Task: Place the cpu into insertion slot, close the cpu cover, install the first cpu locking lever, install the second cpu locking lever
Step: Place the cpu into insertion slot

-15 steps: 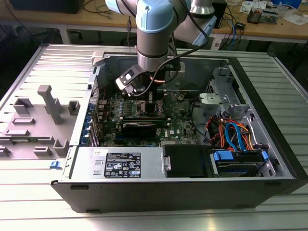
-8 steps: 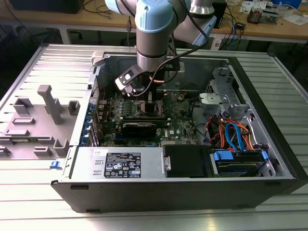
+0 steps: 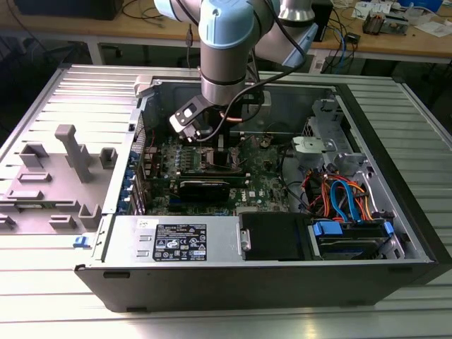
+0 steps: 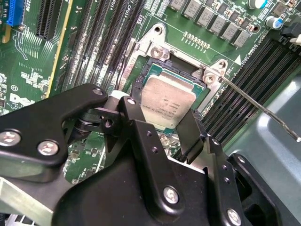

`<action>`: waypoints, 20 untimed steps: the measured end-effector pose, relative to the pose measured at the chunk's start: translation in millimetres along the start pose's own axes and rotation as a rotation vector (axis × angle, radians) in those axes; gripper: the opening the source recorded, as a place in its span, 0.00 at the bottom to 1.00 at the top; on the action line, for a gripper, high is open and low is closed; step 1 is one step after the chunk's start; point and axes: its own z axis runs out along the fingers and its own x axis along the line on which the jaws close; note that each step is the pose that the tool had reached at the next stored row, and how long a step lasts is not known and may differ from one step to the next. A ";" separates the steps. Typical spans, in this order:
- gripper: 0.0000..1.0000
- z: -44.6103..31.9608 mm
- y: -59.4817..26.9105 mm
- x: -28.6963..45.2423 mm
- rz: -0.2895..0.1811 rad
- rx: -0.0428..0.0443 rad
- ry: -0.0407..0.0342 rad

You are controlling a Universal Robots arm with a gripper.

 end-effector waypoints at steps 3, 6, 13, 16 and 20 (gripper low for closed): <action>0.55 0.0 0.0 0.0 0.000 0.0000 0.0000; 0.62 0.1 0.0 0.0 0.000 0.0000 0.0000; 0.62 2.1 0.9 1.8 0.001 -0.0001 0.0005; 0.62 2.8 0.9 1.7 0.003 0.0001 0.0001; 0.62 3.0 0.8 1.8 0.006 -0.0003 0.0009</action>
